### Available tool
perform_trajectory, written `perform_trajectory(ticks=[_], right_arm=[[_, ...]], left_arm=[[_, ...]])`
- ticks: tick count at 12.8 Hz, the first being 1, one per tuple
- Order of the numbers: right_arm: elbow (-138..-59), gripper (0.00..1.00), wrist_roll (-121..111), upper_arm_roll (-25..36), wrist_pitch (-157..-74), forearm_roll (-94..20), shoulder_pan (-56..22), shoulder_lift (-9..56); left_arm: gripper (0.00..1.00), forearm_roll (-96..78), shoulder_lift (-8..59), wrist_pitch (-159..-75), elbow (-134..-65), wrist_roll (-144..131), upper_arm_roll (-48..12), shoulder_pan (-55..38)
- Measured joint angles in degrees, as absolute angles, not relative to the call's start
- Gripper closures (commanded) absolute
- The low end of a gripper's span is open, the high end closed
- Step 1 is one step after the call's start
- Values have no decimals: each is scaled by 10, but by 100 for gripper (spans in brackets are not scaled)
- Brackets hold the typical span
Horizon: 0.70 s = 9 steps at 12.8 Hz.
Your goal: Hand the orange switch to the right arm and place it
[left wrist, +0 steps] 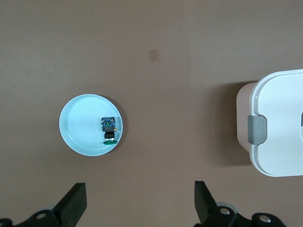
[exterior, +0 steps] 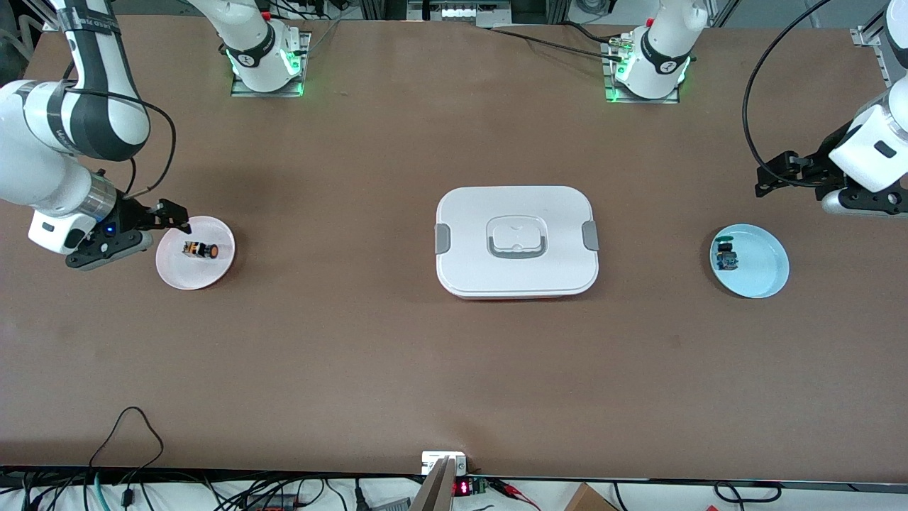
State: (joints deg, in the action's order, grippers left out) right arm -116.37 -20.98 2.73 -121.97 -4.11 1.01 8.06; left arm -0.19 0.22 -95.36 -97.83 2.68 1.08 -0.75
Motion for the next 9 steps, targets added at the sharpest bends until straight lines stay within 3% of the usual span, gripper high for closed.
perform_trajectory(ticks=[3,7,9], right_arm=[[-1146,0,-90,27,-1166,-40,-11,79],[-1011,0,-50,27,-997,-13,-15,75],[-948,0,-48,29,-956,0,-14,73]], left_arm=[[0,-2,4,-954,-977,27,11,-7],[0,-2,4,-953,-977,27,11,-7],[0,-2,4,-953,-976,27,11,-7]])
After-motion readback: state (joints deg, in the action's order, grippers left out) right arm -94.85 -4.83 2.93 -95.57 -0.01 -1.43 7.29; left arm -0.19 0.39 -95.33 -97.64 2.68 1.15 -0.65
